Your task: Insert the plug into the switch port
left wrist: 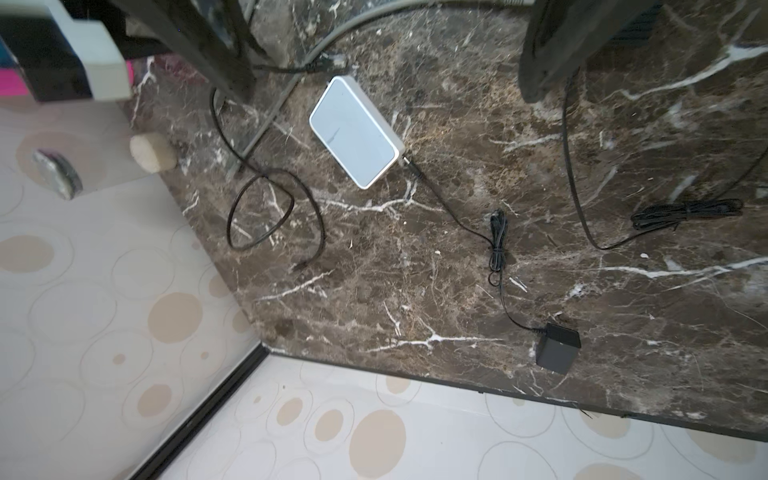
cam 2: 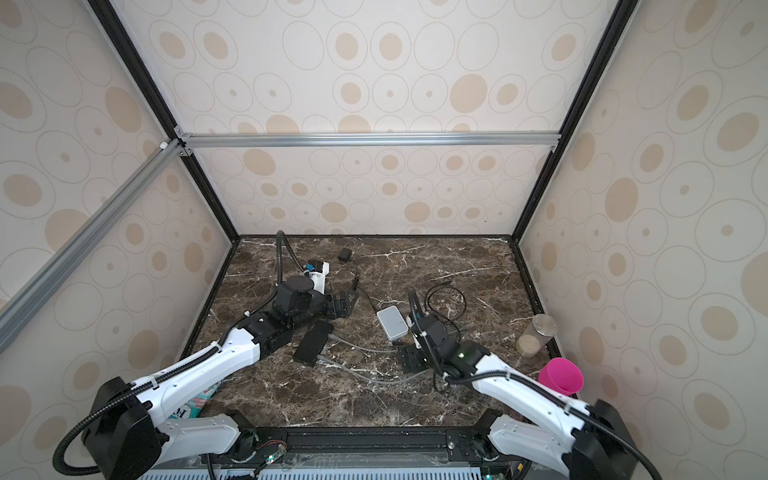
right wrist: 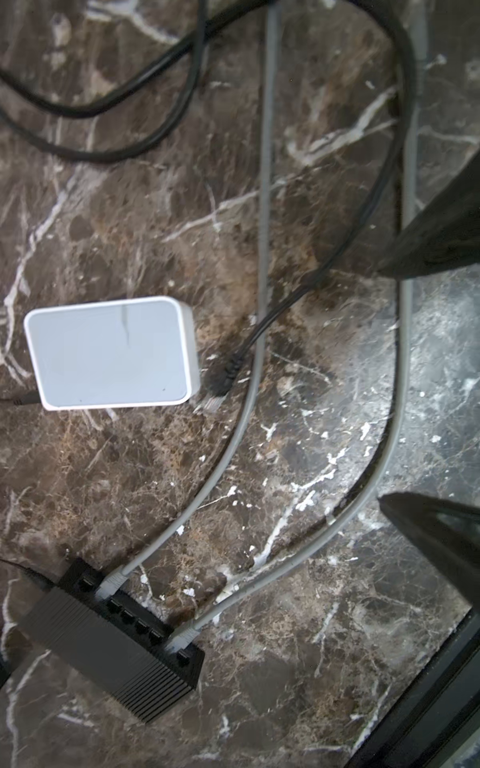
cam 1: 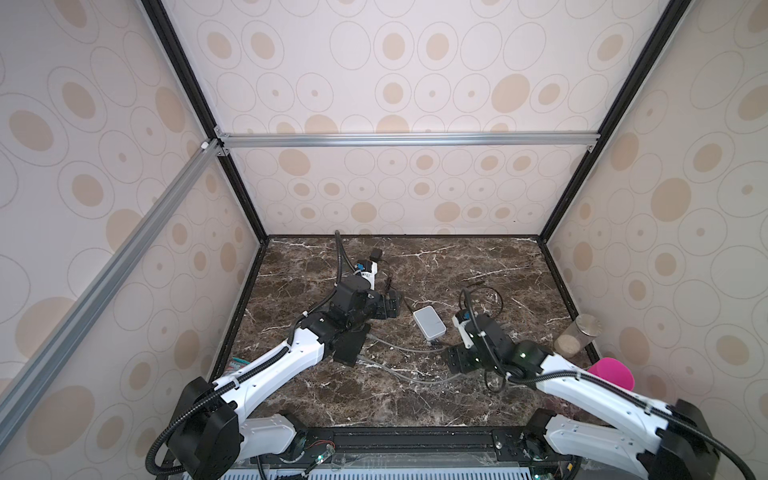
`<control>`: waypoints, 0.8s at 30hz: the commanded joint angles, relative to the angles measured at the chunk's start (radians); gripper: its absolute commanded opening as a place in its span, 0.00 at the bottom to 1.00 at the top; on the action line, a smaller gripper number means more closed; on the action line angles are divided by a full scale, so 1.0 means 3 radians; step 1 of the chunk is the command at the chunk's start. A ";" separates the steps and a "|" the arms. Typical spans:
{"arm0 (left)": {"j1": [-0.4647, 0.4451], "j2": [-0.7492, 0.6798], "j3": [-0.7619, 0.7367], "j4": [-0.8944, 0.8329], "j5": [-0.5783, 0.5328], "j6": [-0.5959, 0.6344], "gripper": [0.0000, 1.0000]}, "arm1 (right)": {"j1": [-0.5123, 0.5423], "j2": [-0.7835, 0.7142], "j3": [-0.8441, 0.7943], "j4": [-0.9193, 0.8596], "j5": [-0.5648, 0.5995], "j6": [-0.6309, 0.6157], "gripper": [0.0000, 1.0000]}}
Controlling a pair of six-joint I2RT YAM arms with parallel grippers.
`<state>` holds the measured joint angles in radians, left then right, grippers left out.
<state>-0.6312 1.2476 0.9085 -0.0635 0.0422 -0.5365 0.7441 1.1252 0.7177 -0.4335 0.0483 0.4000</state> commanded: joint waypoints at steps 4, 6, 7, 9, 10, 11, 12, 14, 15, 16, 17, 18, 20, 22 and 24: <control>0.0034 -0.0017 0.0794 -0.0750 -0.0274 0.0889 0.98 | -0.0014 0.1166 0.1166 -0.0141 0.0170 -0.0333 0.41; 0.0047 -0.0257 0.0552 -0.0618 -0.0369 0.0870 0.98 | -0.0026 0.1714 0.1777 -0.0504 0.0240 -0.0367 0.37; 0.0051 -0.0370 0.0400 -0.0495 -0.0335 0.0837 0.98 | -0.0022 0.1932 0.2017 -0.0615 0.0248 -0.0396 0.36; 0.0058 -0.0625 0.0042 -0.0228 -0.0196 0.0745 0.98 | -0.0034 0.2358 0.2514 -0.0875 0.0317 -0.0437 0.35; 0.0062 -0.0709 -0.0082 -0.0128 -0.0145 0.0679 0.98 | -0.0050 0.2514 0.2713 -0.0971 0.0344 -0.0435 0.35; 0.0065 -0.0782 -0.0207 -0.0033 -0.0076 0.0619 0.99 | -0.0070 0.2672 0.2918 -0.1066 0.0345 -0.0434 0.35; 0.0069 -0.0842 -0.0306 0.0033 -0.0014 0.0565 0.98 | -0.0099 0.2811 0.3092 -0.1152 0.0303 -0.0418 0.35; 0.0066 -0.0930 -0.0445 0.0114 0.0018 0.0452 0.98 | -0.0166 0.3082 0.3408 -0.1318 0.0202 -0.0362 0.35; 0.0064 -0.0982 -0.0508 0.0154 0.0014 0.0401 0.98 | -0.0195 0.3210 0.3555 -0.1397 0.0150 -0.0357 0.35; 0.0065 -0.1027 -0.0577 0.0185 0.0000 0.0352 0.98 | -0.0220 0.3328 0.3689 -0.1468 0.0110 -0.0353 0.35; 0.0065 -0.1094 -0.0656 0.0225 -0.0021 0.0315 0.98 | -0.0237 0.3457 0.3843 -0.1571 0.0071 -0.0365 0.35; 0.0069 -0.1155 -0.0731 0.0270 -0.0032 0.0292 0.98 | -0.0250 0.3581 0.3992 -0.1687 0.0050 -0.0372 0.35; 0.0068 -0.1213 -0.0839 0.0305 -0.0043 0.0298 0.98 | -0.0261 0.3758 0.4209 -0.1842 0.0050 -0.0367 0.35; 0.0065 -0.1211 -0.0862 0.0282 -0.0016 0.0339 0.98 | -0.0279 0.3859 0.4296 -0.1870 0.0012 -0.0345 0.35; 0.0068 -0.1170 -0.0851 0.0227 0.0035 0.0385 0.98 | -0.0308 0.3944 0.4351 -0.1873 -0.0038 -0.0318 0.35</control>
<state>-0.6182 0.8967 0.6464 -0.0307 0.0311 -0.4221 0.6537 2.2833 1.9854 -0.8986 0.0635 0.2947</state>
